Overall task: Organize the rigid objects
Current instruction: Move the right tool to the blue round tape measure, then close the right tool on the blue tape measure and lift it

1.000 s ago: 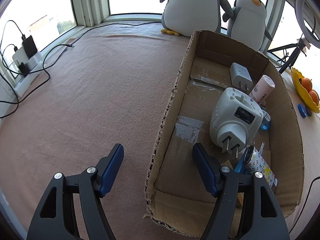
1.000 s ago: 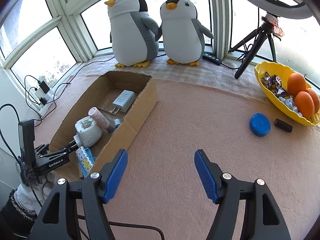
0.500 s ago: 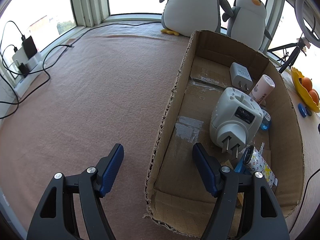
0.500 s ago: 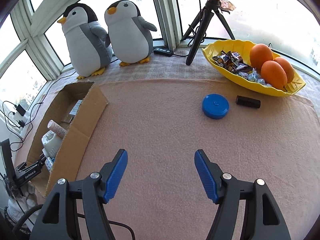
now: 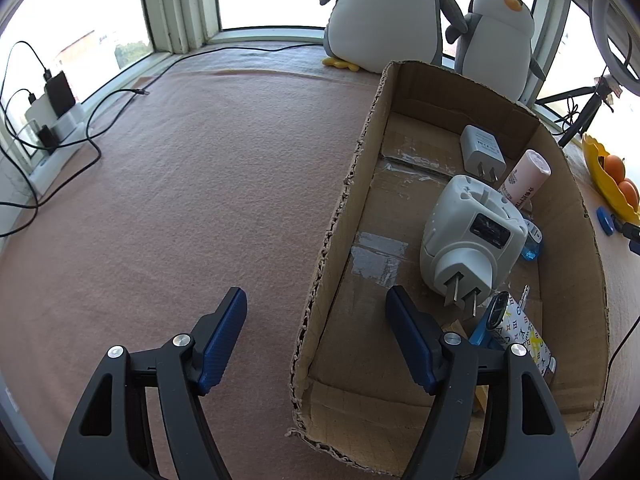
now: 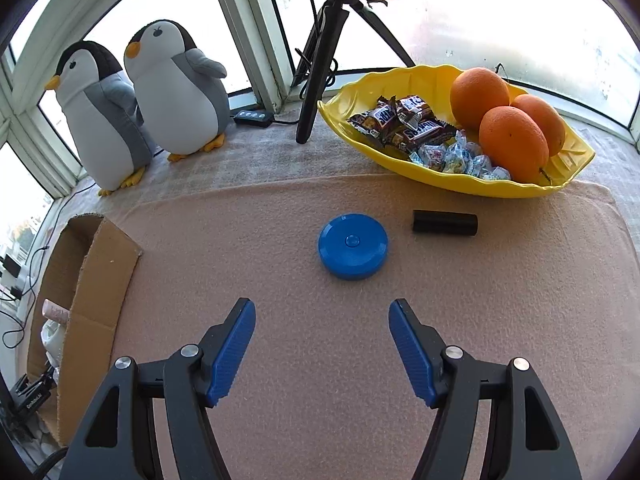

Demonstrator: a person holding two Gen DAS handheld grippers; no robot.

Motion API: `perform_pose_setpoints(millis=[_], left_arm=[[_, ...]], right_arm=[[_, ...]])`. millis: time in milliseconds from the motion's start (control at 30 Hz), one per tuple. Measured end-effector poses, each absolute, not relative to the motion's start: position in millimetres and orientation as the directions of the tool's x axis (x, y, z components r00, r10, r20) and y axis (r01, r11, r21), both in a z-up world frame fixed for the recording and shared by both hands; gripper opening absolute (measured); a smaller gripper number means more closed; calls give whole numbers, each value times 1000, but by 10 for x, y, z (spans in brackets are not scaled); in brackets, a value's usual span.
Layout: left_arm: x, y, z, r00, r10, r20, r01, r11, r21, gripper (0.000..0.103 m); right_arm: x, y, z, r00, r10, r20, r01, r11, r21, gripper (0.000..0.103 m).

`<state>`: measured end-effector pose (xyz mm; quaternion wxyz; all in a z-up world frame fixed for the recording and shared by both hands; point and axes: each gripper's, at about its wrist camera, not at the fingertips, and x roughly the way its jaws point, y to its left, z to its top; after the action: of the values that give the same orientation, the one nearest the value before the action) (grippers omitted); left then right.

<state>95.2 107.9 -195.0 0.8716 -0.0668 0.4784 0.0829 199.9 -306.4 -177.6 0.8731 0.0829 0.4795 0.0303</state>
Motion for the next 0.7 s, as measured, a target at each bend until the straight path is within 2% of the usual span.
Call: perform_pose_setpoints(millis=[567, 700], left_arm=[[954, 1086, -1956, 529, 81, -845, -209, 977, -38, 74], [954, 1086, -1956, 529, 81, -845, -210, 977, -38, 74]], right_arm=[[2503, -3061, -1940, 490, 72, -869, 10, 996, 88, 65], [2562, -3089, -2006, 463, 82, -882, 20, 994, 103, 61]])
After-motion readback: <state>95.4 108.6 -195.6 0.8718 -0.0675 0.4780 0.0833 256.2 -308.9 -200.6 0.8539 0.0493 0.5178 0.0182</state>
